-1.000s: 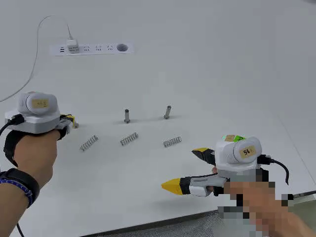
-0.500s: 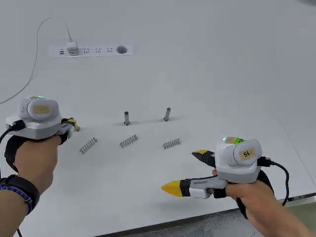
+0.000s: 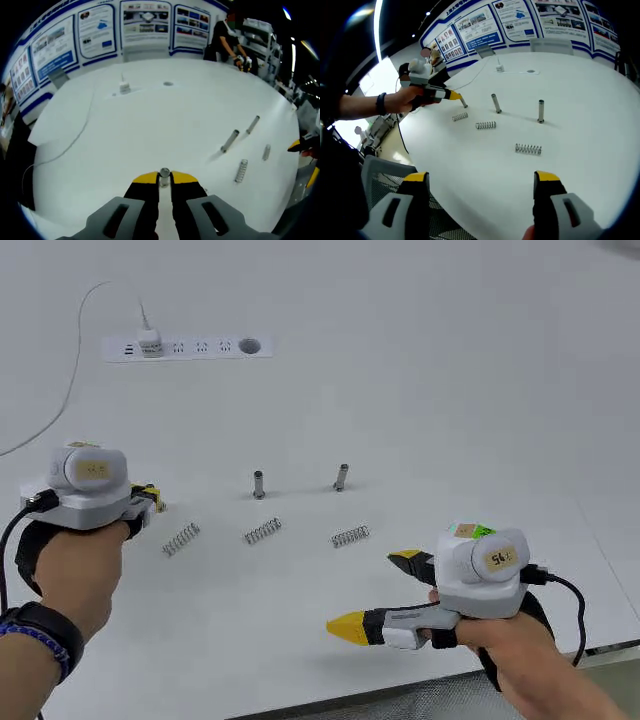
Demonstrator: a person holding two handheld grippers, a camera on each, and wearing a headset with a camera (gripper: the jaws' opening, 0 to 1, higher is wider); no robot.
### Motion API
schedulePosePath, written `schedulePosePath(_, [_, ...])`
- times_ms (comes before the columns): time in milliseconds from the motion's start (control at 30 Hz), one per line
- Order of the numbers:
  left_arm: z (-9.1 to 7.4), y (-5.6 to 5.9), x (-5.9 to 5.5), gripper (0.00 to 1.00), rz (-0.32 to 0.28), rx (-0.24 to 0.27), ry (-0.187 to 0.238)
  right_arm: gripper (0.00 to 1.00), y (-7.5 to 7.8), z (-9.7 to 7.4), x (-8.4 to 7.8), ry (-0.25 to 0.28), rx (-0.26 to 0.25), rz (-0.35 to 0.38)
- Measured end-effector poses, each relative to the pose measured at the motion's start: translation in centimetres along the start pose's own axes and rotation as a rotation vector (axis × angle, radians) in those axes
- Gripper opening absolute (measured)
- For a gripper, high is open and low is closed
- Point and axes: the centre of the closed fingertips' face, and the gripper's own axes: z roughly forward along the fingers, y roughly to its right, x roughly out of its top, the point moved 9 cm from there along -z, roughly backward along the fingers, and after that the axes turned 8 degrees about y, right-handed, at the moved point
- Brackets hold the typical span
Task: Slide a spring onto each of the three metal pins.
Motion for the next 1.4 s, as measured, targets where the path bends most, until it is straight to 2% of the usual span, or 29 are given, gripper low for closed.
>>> schedulePosePath(900, [0.1,-0.1,-0.1,0.08,0.03,0.005,-0.013,0.87,0.1,-0.4,-0.4,0.01,-0.012,0.013])
schedulePosePath(1200, [-0.1,0.0,-0.6,0.15,0.012,-0.013,-0.038,0.87,0.1,-0.5,-0.4,0.01,-0.012,0.01])
schedulePosePath(1400, [-0.6,0.1,-1.6,0.21,0.006,-0.023,-0.069,0.87,-0.2,-0.3,-0.4,0.01,-0.009,0.007])
